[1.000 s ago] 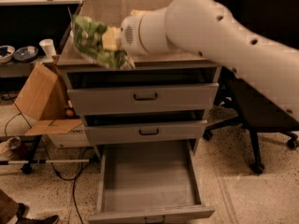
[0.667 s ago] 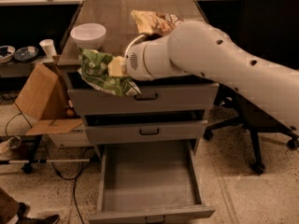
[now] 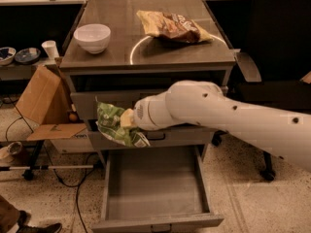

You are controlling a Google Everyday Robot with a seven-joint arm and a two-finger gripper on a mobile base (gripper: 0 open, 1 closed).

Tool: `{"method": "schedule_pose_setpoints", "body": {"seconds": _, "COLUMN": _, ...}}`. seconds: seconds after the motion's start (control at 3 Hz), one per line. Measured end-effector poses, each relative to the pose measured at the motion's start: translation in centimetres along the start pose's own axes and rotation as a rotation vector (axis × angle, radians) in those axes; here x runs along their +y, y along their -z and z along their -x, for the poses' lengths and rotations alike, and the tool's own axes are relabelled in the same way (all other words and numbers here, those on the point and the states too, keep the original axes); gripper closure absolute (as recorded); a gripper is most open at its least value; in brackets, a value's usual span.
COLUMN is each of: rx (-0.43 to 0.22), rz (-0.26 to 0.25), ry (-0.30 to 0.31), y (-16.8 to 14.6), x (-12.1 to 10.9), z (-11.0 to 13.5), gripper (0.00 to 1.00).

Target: Place green jalapeno chip bag into bottom drawer

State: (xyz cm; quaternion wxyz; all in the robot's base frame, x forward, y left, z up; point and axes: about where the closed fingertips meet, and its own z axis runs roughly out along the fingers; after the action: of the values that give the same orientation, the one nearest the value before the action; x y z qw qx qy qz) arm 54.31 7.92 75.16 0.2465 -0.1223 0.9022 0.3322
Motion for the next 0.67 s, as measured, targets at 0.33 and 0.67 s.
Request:
{"method": "schedule_pose_setpoints", "body": {"seconds": 0.33, "rx": 0.042, "rz": -0.013, "ry": -0.127, "y": -4.70, "x": -2.39, "z": -4.80, "gripper": 1.00}}
{"method": "schedule_pose_setpoints", "body": {"seconds": 0.67, "rx": 0.024, "rz": -0.006, "ry": -0.156, "y": -5.09, "x": -2.21, "z": -4.89, "gripper": 1.00}}
